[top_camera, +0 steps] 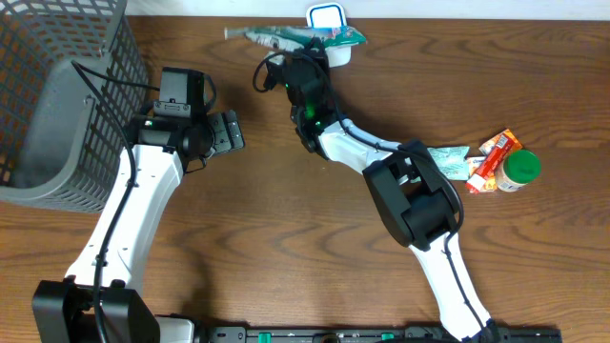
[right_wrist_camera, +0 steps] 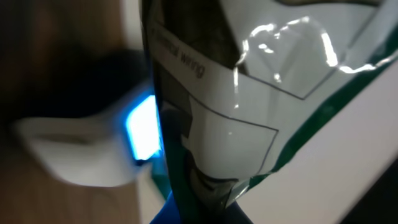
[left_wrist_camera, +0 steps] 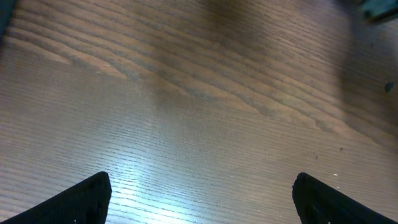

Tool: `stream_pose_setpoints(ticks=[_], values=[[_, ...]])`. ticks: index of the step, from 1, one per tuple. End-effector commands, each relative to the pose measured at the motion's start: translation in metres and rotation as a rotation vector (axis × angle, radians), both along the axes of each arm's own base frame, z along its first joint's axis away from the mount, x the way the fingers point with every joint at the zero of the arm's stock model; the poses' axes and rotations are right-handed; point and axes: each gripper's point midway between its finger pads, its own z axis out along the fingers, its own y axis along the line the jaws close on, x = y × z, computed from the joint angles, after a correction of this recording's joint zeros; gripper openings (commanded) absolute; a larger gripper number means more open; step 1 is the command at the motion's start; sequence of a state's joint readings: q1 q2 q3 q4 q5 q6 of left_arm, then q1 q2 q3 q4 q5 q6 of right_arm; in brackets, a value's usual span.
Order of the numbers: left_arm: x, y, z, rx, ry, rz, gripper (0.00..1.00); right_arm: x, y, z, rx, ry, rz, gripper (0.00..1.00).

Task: Scan the item barcode
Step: 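Raise the glove pack to the white scanner and hold it there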

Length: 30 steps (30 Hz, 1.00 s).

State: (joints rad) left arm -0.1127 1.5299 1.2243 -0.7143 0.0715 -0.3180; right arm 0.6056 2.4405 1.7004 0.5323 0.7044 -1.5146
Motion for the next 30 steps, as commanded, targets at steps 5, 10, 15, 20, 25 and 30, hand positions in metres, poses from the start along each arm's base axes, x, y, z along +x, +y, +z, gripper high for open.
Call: stream_pose_setpoints(ticks=[5,10,15,20,25,30], values=[[0.001,0.003,0.002,0.008,-0.005,0.012,0.94,-0.005,0.019,-0.005,0.148,0.009,0.031,0.01],[0.001,0.003,0.002,0.008,-0.005,0.012,0.94,-0.005,0.019,-0.005,0.149,0.009,0.030,0.01],[0.001,0.003,0.002,0.008,-0.005,0.012,0.94,-0.005,0.018,-0.005,0.219,0.003,0.017,0.01],[0.001,0.003,0.002,0.008,-0.005,0.012,0.94,-0.002,0.013,-0.005,0.336,-0.008,-0.013,0.01],[0.001,0.003,0.002,0.008,-0.005,0.012,0.94,0.001,0.001,0.013,0.443,-0.093,-0.072,0.01],[0.001,0.003,0.002,0.009,-0.005,0.012,0.94,-0.001,-0.017,0.074,0.640,-0.243,-0.137,0.01]])
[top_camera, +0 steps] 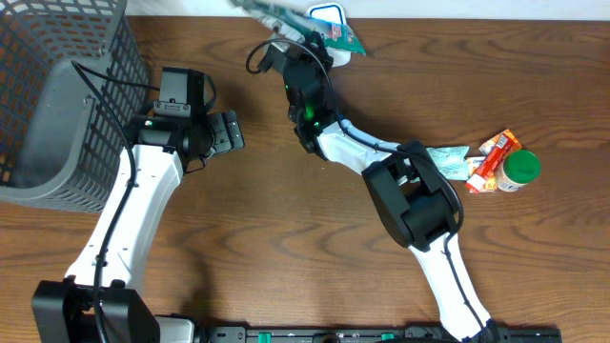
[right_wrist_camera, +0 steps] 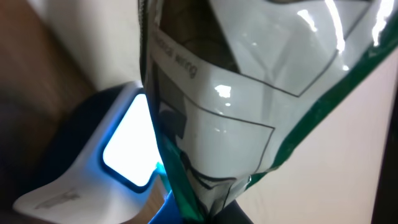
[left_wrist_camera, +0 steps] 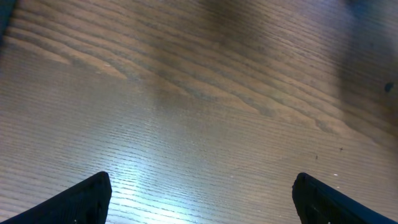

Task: Scan the item barcode
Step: 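Raise the glove pack to the white scanner and hold it there, then carry the glove pack right and lower it onto the table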

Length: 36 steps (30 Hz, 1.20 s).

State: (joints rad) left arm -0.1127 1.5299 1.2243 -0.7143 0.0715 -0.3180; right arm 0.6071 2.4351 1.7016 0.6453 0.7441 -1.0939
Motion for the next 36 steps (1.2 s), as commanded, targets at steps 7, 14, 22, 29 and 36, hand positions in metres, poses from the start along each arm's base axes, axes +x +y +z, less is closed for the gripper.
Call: stream_pose_setpoints(ticks=[7,14,22,29,36], values=[[0.001,0.003,0.002,0.008,-0.005,0.012,0.94,-0.028,-0.028,0.109,0.312,0.008,-0.065,0.01],[0.001,0.003,0.002,0.008,-0.005,0.012,0.94,-0.098,-0.054,0.118,0.587,0.410,-0.007,0.01],[0.001,0.003,0.002,0.009,-0.005,0.012,0.94,-0.205,-0.111,0.081,0.864,1.030,-0.058,0.01],[0.001,0.003,0.002,0.009,-0.005,0.012,0.94,-0.261,-0.158,0.016,0.928,1.330,-0.303,0.01],[0.001,0.003,0.002,0.008,-0.005,0.012,0.94,-0.278,-0.182,-0.049,0.949,1.384,-0.408,0.01]])
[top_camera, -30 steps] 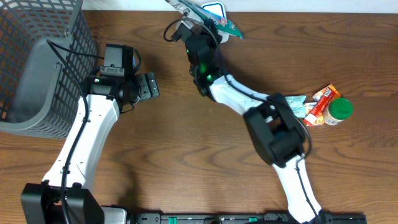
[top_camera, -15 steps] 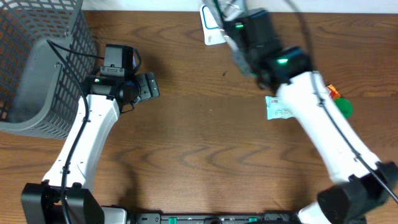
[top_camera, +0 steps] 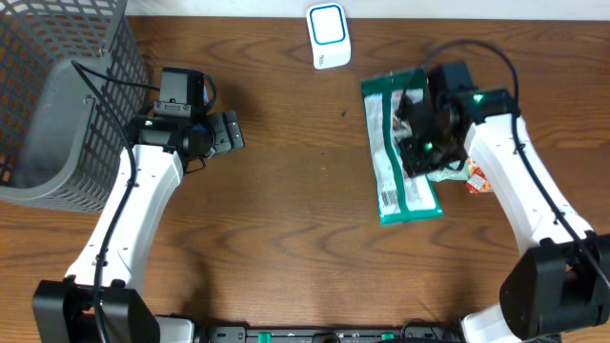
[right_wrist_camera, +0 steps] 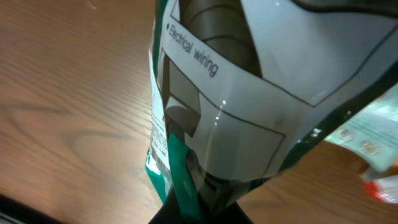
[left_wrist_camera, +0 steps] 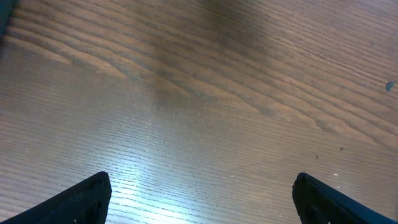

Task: Scan the item barcode
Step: 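Carry the glove pack right and lower it onto the table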

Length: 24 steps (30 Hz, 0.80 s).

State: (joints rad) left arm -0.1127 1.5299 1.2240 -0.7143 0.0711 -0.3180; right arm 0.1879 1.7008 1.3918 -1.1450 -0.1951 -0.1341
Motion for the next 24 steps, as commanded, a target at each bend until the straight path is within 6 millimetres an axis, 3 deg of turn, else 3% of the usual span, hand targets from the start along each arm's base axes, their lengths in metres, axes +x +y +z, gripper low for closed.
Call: stream_pose_setpoints(ticks=[1,4,5,6,8,9,10,24], values=[[0.001,0.002,0.002,0.008,-0.005,0.011,0.94,-0.006,-0.008,-0.023,0.033,0.041,-0.054,0.01],[0.001,0.002,0.002,0.008,-0.005,0.011,0.94,-0.006,-0.016,-0.035,0.034,0.037,-0.077,0.03],[0.001,0.002,0.002,0.008,-0.005,0.011,0.94,-0.005,-0.017,-0.037,0.034,0.035,-0.082,0.10],[0.001,0.002,0.002,0.008,-0.005,0.011,0.94,-0.005,-0.020,-0.039,0.034,0.034,-0.089,0.26],[0.001,0.002,0.002,0.008,-0.005,0.011,0.94,-0.005,-0.024,-0.042,0.031,0.035,-0.100,0.44],[0.001,0.002,0.002,0.008,-0.005,0.011,0.94,-0.005,-0.026,-0.042,0.027,0.035,-0.106,0.68],[0.001,0.002,0.002,0.008,-0.005,0.011,0.94,-0.004,-0.029,-0.042,0.021,0.034,-0.112,0.99],[0.001,0.002,0.002,0.008,-0.005,0.011,0.94,-0.003,-0.032,-0.042,0.014,0.028,-0.117,0.99]])
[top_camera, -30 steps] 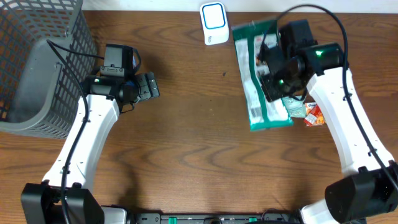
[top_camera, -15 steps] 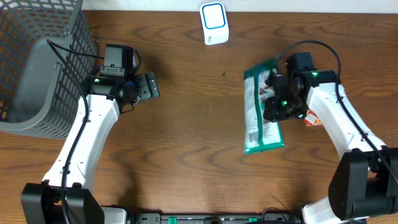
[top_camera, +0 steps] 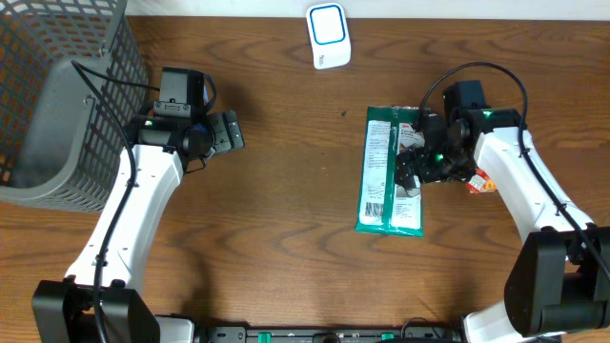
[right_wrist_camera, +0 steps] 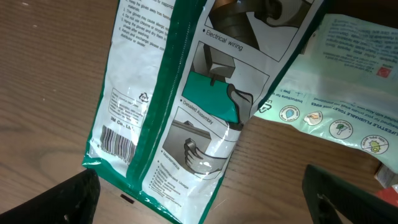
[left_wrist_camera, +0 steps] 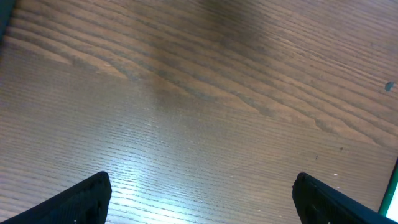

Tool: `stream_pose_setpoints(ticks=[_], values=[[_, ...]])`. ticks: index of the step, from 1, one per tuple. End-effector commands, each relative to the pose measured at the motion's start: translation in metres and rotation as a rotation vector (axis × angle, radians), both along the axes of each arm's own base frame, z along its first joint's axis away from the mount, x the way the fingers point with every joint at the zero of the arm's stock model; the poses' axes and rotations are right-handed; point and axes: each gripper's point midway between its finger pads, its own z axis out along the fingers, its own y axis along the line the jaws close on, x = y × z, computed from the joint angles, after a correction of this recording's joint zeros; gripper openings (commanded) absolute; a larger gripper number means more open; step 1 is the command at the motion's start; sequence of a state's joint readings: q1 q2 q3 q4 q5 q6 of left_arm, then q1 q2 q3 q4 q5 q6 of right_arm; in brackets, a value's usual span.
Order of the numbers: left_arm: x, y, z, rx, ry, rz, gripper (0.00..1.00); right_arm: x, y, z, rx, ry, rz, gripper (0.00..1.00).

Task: Scan the item barcode
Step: 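Carry the glove pack right and lower it onto the table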

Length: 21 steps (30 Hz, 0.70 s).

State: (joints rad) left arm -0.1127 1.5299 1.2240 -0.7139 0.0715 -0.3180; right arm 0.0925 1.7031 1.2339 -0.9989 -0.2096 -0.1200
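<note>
A green-and-white packet [top_camera: 389, 171] lies flat on the table right of centre, its barcode face up near its lower left [right_wrist_camera: 118, 144]. My right gripper [top_camera: 412, 170] hangs open over the packet's right edge, its fingertips [right_wrist_camera: 74, 196] wide apart and holding nothing. The white scanner [top_camera: 327, 30] with a blue-rimmed window stands at the table's far edge. My left gripper [top_camera: 229, 132] stays open over bare wood at the left, its fingertips [left_wrist_camera: 87, 196] apart; the packet's green edge [left_wrist_camera: 393, 193] shows at that view's right border.
A grey wire basket [top_camera: 57, 95] stands at the far left. A pale green flat packet [right_wrist_camera: 348, 112] lies partly under the green-and-white one, with a red-and-orange wrapper [top_camera: 481, 181] beside it at the right.
My right gripper has opened and let go of the packet, which now lies flat on the table, a little further left. The left arm has not moved.
My right gripper held the packet up against the scanner at the table's far edge, then shifted it across the scanner's lit window. Then it held the packet over the table right of centre. Now the packet lies released there.
</note>
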Motion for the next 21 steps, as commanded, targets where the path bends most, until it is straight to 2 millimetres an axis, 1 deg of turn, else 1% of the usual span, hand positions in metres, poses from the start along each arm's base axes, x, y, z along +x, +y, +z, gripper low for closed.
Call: stream_pose_setpoints(ticks=[1,17,21], values=[[0.001,0.003,0.002,0.008,-0.005,0.012,0.94,-0.001,-0.002,-0.003,0.001,0.009,-0.009,0.99],[0.001,0.003,0.002,0.008,-0.005,0.012,0.94,-0.001,-0.002,-0.003,0.000,0.009,-0.009,0.99],[0.001,0.003,0.002,0.008,-0.005,0.012,0.94,0.000,-0.015,-0.005,-0.076,0.001,-0.014,0.99]])
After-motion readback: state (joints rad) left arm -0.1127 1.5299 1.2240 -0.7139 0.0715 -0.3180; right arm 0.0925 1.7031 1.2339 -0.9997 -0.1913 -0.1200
